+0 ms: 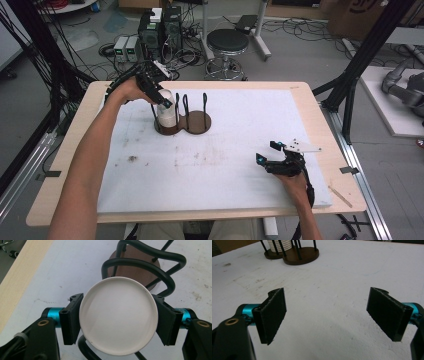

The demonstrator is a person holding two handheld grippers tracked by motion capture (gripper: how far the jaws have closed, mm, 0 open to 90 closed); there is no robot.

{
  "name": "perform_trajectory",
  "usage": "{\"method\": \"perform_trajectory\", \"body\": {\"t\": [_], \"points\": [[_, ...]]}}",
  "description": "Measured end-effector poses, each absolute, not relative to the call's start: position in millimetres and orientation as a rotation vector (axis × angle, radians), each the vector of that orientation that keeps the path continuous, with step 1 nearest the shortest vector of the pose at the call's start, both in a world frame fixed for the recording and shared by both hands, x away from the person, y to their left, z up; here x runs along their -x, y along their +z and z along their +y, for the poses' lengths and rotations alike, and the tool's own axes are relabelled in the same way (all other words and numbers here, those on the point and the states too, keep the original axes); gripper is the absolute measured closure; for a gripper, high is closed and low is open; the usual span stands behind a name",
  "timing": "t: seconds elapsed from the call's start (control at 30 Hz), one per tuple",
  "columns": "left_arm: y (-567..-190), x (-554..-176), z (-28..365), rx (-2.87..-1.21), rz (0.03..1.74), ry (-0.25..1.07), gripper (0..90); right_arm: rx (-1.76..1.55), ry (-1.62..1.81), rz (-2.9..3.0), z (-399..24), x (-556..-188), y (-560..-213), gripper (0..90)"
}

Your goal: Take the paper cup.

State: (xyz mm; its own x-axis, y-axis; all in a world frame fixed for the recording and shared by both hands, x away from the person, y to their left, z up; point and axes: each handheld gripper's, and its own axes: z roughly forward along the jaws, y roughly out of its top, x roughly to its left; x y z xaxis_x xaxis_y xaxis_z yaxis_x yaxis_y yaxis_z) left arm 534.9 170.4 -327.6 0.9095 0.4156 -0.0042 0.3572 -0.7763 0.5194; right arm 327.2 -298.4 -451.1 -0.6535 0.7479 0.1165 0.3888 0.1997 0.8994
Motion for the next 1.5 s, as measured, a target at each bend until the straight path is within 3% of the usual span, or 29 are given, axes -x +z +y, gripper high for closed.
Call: {"method": "perform_trajectory", "body": {"t": [0.6,1.5], "points": [[-316.8,-531.8,174.1,-2.520,0.578,0.169,33.8,-1.067,1.435,2.138,-297.8,-327.3,-451.0,16.5],[-268.4,-520.8,183.9,-2.462,0.588,0.242,36.3,-1.061,1.428,2.138,-297.3,-327.4,-451.1,16.5]]}}
